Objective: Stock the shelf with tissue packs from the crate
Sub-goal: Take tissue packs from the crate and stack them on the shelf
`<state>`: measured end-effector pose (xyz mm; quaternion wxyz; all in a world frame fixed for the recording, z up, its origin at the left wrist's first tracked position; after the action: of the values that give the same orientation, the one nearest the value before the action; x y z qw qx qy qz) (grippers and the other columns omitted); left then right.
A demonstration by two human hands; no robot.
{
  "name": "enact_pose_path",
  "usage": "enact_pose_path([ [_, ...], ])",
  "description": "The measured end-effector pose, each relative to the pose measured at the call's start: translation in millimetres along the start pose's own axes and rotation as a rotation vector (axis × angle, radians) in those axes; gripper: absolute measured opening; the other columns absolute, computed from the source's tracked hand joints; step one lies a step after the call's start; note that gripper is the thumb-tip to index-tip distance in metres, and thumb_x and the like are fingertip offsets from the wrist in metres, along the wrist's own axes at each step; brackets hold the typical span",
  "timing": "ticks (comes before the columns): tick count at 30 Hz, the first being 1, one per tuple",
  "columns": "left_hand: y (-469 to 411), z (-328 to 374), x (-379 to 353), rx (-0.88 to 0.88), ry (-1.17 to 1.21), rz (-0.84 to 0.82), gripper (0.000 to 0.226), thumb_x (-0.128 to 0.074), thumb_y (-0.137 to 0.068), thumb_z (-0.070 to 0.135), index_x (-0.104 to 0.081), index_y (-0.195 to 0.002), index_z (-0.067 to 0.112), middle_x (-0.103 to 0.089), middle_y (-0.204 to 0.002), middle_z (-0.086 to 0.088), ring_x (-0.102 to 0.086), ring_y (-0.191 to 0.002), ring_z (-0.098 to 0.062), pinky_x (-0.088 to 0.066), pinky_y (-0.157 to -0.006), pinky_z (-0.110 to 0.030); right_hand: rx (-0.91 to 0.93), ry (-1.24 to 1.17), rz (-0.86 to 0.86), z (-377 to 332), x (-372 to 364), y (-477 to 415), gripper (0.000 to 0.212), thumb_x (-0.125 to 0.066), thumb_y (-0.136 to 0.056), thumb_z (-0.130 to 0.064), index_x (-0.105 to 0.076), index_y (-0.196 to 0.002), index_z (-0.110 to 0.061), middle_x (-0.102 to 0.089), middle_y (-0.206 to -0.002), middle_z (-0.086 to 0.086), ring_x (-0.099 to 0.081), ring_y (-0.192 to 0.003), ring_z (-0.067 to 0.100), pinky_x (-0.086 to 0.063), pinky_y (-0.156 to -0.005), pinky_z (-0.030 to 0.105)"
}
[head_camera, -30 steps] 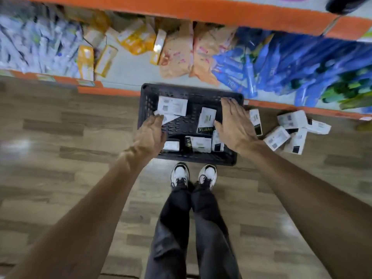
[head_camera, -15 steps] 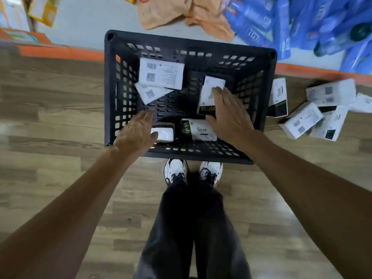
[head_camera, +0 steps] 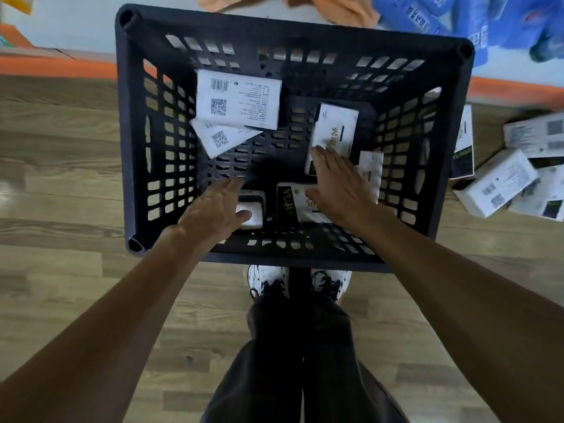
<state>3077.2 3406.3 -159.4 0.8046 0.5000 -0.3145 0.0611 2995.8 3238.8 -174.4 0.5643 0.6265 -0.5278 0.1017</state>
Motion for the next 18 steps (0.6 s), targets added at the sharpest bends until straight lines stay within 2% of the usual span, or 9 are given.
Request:
enact_pose_path([
  [4, -7.7, -4.6, -17.6, -0.003, -0.013, -0.024, 0.071, -0.064, -0.090, 0.033, -0.028, -0.149, 0.018, -0.032, -0.153, -0.005, -0.029, -0.141, -0.024, -0.032, -0.110, -0.039, 0.005, 0.014, 0.005, 6.6, -11.7, -1.8, 0.076, -0.056, -0.094, -0.031, -0.013, -0.152, -0.006, -0.018, -0.159, 0.013, -0.011, -0.149, 0.026, -0.015, -0.120, 0.041],
  [10, -22.2, -8.5, -38.7, -0.042, -0.110, 0.015, 0.063, -0.067, -0.088, 0.026, -0.038, -0.142, 0.015, -0.043, -0.144, -0.005, -0.037, -0.135, -0.023, -0.036, -0.108, -0.037, 0.018, 0.019, 0.000, 14.2, -29.1, -5.3, 0.078, -0.056, -0.095, -0.033, -0.011, -0.153, -0.006, -0.017, -0.160, 0.013, -0.012, -0.148, 0.025, -0.014, -0.120, 0.039],
  [15, -28.1, -14.0, -20.4, -0.019, -0.117, 0.193, 0.042, -0.053, -0.095, 0.027, -0.045, -0.134, 0.015, -0.051, -0.132, -0.006, -0.044, -0.127, -0.026, -0.045, -0.096, -0.044, 0.026, 0.003, 0.000, 23.3, -43.1, -7.1, 0.076, -0.056, -0.096, -0.033, -0.013, -0.153, -0.006, -0.017, -0.160, 0.012, -0.013, -0.148, 0.024, -0.014, -0.119, 0.039],
  [18, -27.7, -10.7, 15.2, -0.019, -0.104, 0.425, 0.043, -0.039, -0.097, 0.028, -0.042, -0.135, 0.007, -0.048, -0.136, -0.013, -0.040, -0.129, -0.032, -0.042, -0.099, -0.052, 0.015, -0.047, 0.007, 28.1, -49.3, -8.7, 0.074, -0.060, -0.094, -0.028, -0.018, -0.150, -0.006, -0.021, -0.158, 0.012, -0.014, -0.147, 0.025, -0.013, -0.117, 0.038],
])
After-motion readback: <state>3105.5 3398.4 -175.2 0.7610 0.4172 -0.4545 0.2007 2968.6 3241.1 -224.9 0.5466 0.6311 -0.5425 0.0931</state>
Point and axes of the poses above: each hand's wrist, its own y-axis away from the middle knuckle, its own x-axis out of the back of the hand, z = x × y, the point moved 10 cm from there along -y, towards the middle knuckle
